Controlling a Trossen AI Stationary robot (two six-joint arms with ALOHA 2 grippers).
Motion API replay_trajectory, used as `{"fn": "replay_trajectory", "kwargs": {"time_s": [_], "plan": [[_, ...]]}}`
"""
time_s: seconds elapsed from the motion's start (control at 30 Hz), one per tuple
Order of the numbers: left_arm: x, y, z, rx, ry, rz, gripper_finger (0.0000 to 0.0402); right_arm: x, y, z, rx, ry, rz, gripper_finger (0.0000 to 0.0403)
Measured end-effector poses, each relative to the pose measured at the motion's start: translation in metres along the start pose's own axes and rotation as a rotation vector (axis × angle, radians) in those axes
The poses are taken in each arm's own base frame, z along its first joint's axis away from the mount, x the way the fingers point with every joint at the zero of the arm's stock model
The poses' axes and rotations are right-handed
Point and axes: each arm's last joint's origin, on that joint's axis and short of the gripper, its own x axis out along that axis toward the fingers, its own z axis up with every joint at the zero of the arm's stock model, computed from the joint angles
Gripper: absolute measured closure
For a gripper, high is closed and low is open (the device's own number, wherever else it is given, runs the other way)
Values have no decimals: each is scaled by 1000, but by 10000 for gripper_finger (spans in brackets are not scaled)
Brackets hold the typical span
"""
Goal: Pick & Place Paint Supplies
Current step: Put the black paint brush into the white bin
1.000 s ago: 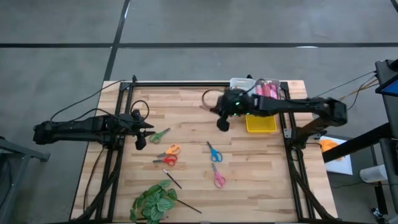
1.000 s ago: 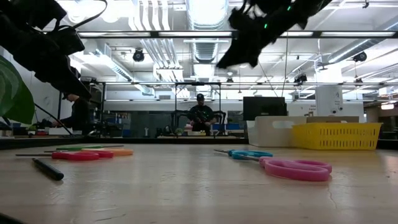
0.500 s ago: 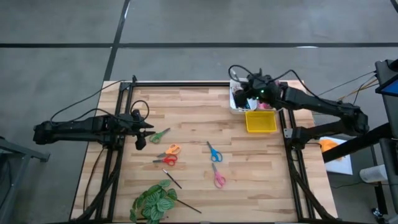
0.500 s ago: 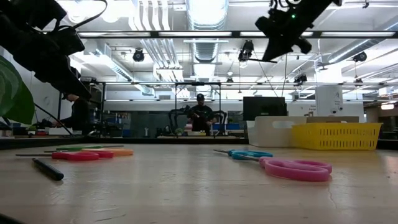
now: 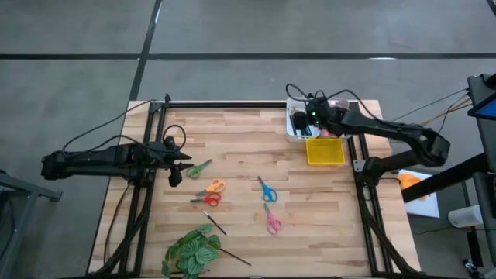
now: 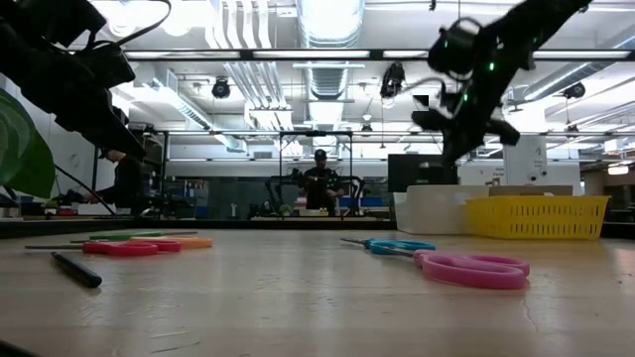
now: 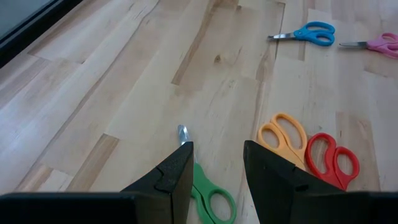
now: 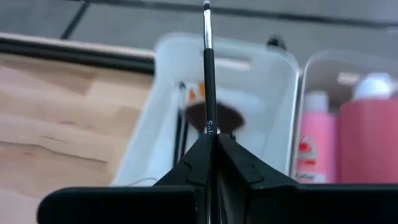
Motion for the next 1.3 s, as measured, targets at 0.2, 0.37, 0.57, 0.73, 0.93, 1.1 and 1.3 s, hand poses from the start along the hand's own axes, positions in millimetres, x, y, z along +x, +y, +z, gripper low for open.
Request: {"fn": "replay_trajectory", "kwargs": {"time_s": [0.2, 0.37, 0.57, 0.73, 0.93, 1.1, 1.3], "plan": [[0, 0, 0, 0, 0, 0, 257, 35, -2, -21, 14, 62, -65, 389], [0, 0, 0, 0, 0, 0, 257, 53, 2, -28, 1, 132, -70, 388], [0, 0, 0, 0, 0, 0, 257, 63, 5, -31, -7, 170, -66, 388], [0, 0, 0, 0, 0, 0, 257, 61, 3, -27, -7, 154, -60, 384], [2, 0, -2, 0, 3, 0, 257, 62, 0, -25, -1, 151, -66, 324], [5, 0, -6, -1, 13, 2, 257, 62, 0, -24, 0, 151, -67, 293], [8, 1, -12, -16, 35, 6, 257, 58, 0, -22, -16, 148, -45, 290]]}}
